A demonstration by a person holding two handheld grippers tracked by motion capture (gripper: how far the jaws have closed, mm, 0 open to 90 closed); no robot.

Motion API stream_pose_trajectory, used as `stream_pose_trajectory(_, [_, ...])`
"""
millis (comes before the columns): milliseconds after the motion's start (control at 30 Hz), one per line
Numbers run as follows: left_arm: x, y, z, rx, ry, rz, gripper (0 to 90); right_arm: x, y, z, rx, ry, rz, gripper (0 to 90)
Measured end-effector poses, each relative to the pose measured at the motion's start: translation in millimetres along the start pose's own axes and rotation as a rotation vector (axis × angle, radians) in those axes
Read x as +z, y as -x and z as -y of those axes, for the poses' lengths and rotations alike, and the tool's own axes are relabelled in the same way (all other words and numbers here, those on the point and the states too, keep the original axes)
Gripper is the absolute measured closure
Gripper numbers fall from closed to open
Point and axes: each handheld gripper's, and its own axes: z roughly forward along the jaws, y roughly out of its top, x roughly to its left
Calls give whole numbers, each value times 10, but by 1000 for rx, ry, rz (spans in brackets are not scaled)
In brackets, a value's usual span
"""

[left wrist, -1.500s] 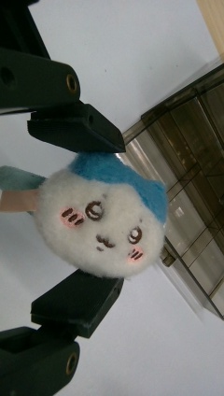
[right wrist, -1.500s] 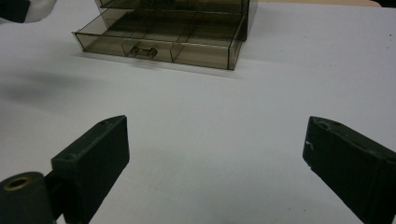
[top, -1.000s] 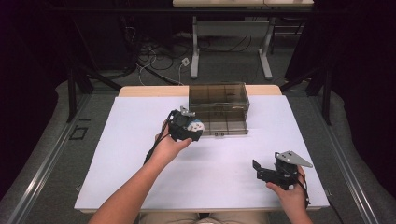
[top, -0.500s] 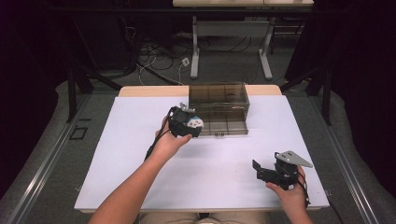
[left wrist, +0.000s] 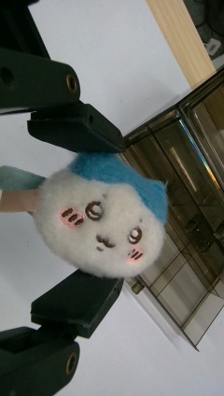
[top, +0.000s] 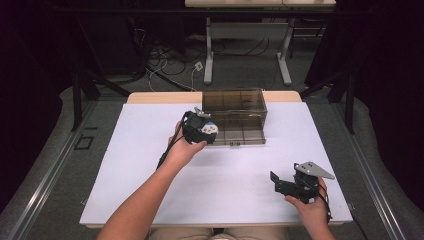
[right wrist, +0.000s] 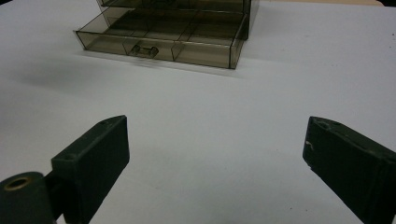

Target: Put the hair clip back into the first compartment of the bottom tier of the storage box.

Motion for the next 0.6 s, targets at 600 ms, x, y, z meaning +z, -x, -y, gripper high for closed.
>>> stream_pose_trajectory(600, [139,-34,-10,-20,1,-17,334,-1,-6,1,3,-8,-3,72])
